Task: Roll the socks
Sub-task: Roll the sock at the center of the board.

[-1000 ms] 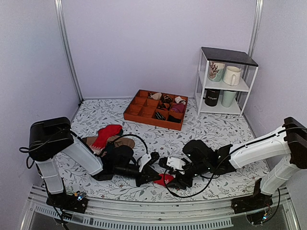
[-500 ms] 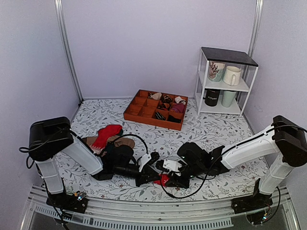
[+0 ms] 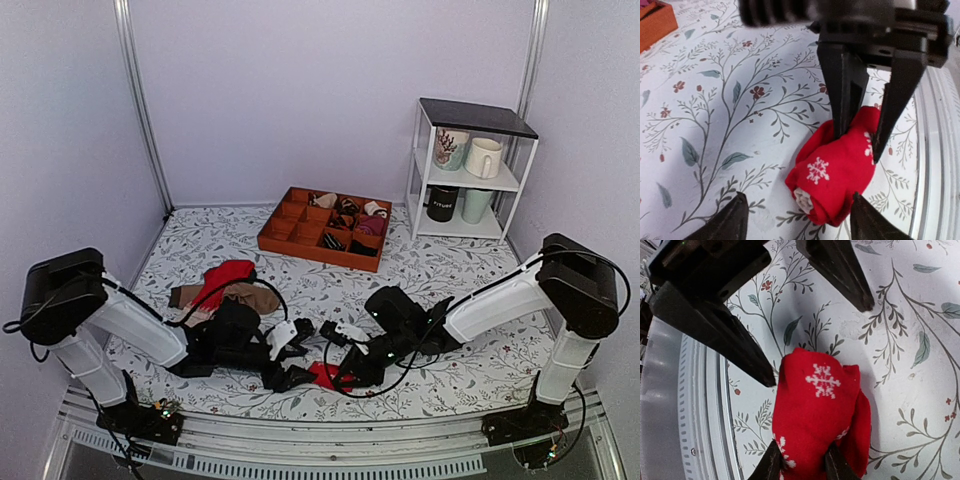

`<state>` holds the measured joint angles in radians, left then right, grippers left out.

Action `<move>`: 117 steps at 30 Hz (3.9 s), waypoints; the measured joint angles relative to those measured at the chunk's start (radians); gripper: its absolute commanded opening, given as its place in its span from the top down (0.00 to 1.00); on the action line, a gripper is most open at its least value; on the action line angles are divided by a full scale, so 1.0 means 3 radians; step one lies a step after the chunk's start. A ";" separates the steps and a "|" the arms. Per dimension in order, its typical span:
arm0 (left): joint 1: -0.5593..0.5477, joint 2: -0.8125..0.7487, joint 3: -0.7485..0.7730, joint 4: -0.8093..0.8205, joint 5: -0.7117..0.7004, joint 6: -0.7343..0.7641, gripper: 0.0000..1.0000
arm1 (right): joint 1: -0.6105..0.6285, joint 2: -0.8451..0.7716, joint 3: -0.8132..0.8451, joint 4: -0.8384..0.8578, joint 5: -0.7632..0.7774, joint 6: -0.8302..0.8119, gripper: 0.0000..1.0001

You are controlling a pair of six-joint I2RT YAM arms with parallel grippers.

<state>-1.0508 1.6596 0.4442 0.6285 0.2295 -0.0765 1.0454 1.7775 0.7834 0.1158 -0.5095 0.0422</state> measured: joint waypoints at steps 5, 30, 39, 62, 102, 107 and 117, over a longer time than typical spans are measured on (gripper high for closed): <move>-0.0004 -0.0547 -0.0281 -0.0017 -0.0207 0.0245 0.19 | -0.0085 0.0175 0.0126 -0.0003 -0.0333 0.0192 0.76; -0.0015 -0.1085 -0.0594 0.0290 0.0384 0.0944 0.27 | -0.0225 0.0451 0.0312 -0.0047 -0.0848 0.0533 0.76; -0.0107 -0.0692 -0.0350 0.0015 0.0579 0.1279 0.35 | -0.0272 0.0506 0.0360 -0.0098 -0.0973 0.0506 0.76; -0.0300 0.0145 0.0117 0.0028 -0.0076 0.1475 0.63 | -0.0304 0.0544 0.0387 -0.0148 -0.1044 0.0488 0.76; -0.0455 0.0444 0.0490 -0.0094 -0.0364 0.1025 0.84 | -0.0282 -0.0013 0.0493 -0.1143 -0.0114 0.0898 0.22; -0.0456 0.0451 0.0500 -0.0094 -0.0370 0.1025 0.84 | -0.0270 0.0011 0.0434 -0.0952 -0.0163 0.0968 0.31; -0.0459 0.0454 0.0502 -0.0100 -0.0371 0.1030 0.85 | -0.0235 -0.0048 0.0300 -0.0738 -0.0065 0.1123 0.22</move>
<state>-1.1885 1.7958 0.5949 0.5983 0.1181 0.2325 0.9749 1.7630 0.8734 -0.1055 -0.5289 0.3790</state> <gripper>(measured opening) 0.164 0.730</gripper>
